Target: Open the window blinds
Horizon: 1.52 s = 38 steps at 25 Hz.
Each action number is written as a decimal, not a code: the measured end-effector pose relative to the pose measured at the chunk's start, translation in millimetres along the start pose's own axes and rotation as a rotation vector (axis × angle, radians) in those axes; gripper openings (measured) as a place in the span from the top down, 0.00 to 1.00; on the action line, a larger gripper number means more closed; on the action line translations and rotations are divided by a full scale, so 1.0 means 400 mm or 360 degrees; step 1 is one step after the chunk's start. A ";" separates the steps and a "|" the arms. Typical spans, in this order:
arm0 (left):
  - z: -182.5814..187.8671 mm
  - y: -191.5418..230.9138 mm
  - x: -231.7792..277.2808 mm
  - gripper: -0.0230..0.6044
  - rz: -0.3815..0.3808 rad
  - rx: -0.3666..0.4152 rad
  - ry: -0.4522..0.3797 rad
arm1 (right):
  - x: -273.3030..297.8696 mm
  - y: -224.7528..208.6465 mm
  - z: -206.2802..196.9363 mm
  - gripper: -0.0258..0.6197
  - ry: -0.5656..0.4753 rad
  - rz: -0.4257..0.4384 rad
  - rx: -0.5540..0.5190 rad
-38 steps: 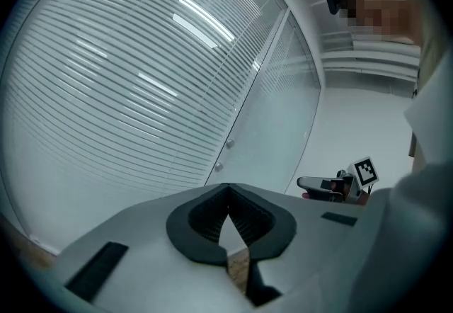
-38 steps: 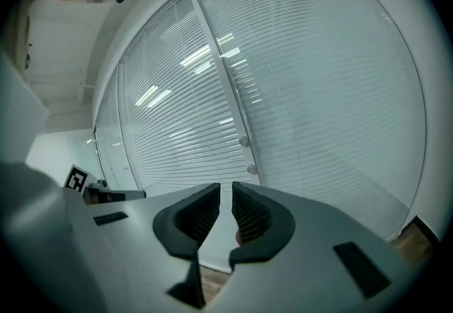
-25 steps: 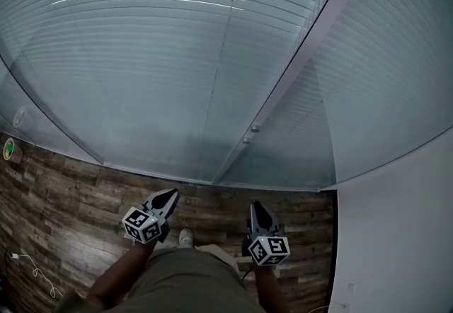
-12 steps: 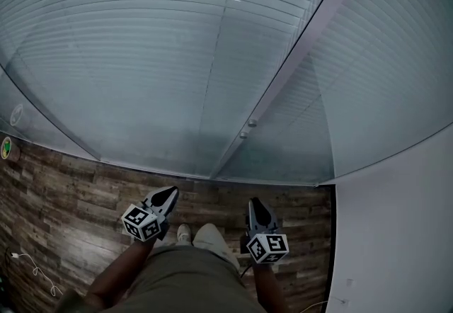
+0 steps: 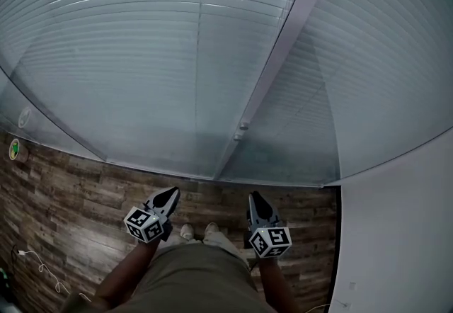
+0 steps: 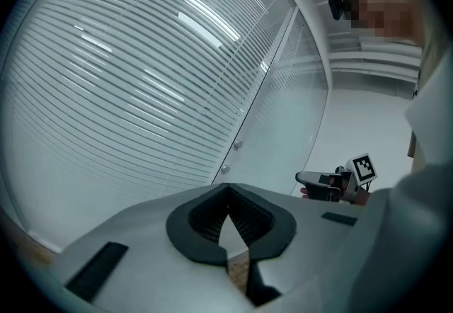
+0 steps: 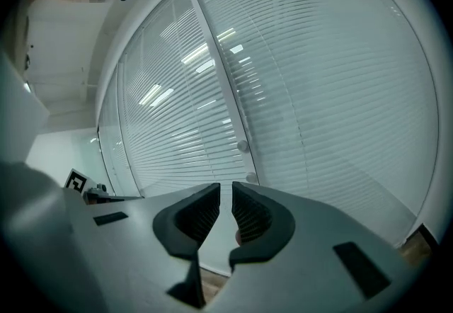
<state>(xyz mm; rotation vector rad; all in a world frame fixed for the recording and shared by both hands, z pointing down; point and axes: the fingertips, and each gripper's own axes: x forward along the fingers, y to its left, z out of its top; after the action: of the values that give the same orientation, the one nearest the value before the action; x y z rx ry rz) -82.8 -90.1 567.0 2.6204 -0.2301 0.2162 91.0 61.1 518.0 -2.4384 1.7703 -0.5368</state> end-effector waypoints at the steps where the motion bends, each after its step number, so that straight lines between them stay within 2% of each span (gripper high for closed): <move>1: 0.002 -0.007 0.008 0.94 0.0008 -0.0003 -0.0003 | 0.000 -0.008 0.009 0.90 -0.0005 0.0007 0.0002; 15: -0.005 -0.115 0.085 0.94 0.0114 -0.0018 -0.0034 | -0.016 -0.129 0.042 0.90 0.0027 0.0126 0.0024; 22: -0.029 -0.123 0.097 0.94 0.0179 -0.0034 -0.0037 | -0.011 -0.160 0.020 0.90 0.0042 0.0174 0.0070; 26: -0.034 -0.127 0.113 0.94 0.0185 -0.0029 -0.0028 | -0.017 -0.189 0.015 0.90 0.0033 0.0159 0.0076; 30: -0.002 -0.157 0.107 0.94 0.0165 -0.0022 -0.0007 | -0.035 -0.193 0.049 0.90 0.0023 0.0126 0.0087; 35: -0.024 -0.090 0.154 0.94 0.0171 -0.0018 0.0016 | 0.026 -0.225 -0.004 0.90 0.0036 0.0116 0.0123; 38: 0.006 -0.066 0.181 0.94 0.0153 -0.0018 0.0024 | 0.055 -0.218 0.020 0.90 0.0024 0.0100 0.0120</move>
<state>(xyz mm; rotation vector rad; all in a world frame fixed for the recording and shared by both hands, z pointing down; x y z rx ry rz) -6.9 -77.5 566.6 2.5982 -0.3515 0.2671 178.6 68.3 538.9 -2.3272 1.7911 -0.6059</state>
